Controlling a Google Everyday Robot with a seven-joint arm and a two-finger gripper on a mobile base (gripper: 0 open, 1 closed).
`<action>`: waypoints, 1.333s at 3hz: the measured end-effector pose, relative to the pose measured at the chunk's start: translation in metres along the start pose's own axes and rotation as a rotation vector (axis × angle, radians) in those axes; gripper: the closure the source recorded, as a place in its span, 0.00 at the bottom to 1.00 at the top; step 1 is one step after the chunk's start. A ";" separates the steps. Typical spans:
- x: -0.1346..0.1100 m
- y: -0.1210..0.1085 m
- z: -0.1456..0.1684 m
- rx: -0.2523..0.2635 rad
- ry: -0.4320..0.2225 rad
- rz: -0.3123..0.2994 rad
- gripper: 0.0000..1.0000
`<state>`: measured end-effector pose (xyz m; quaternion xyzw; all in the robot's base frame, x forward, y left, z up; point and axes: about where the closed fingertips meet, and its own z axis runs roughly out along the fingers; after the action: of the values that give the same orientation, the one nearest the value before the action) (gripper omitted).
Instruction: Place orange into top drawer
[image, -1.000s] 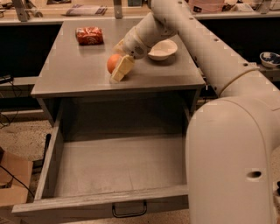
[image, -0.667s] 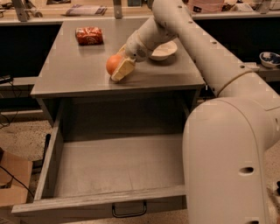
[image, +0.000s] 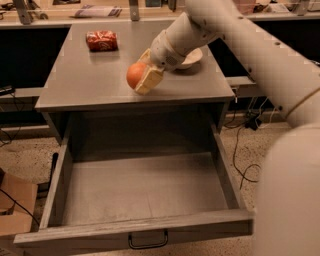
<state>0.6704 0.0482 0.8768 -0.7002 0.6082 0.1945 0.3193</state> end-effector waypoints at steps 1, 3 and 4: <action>-0.015 0.053 -0.010 -0.034 0.043 -0.066 1.00; 0.003 0.168 0.026 -0.185 0.069 -0.106 1.00; 0.032 0.208 0.065 -0.243 0.034 -0.041 1.00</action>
Offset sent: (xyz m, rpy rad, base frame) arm -0.1950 0.0003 -0.0532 -0.1421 0.0515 0.2399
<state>0.4810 0.0577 0.7652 -0.7493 0.5708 0.2484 0.2257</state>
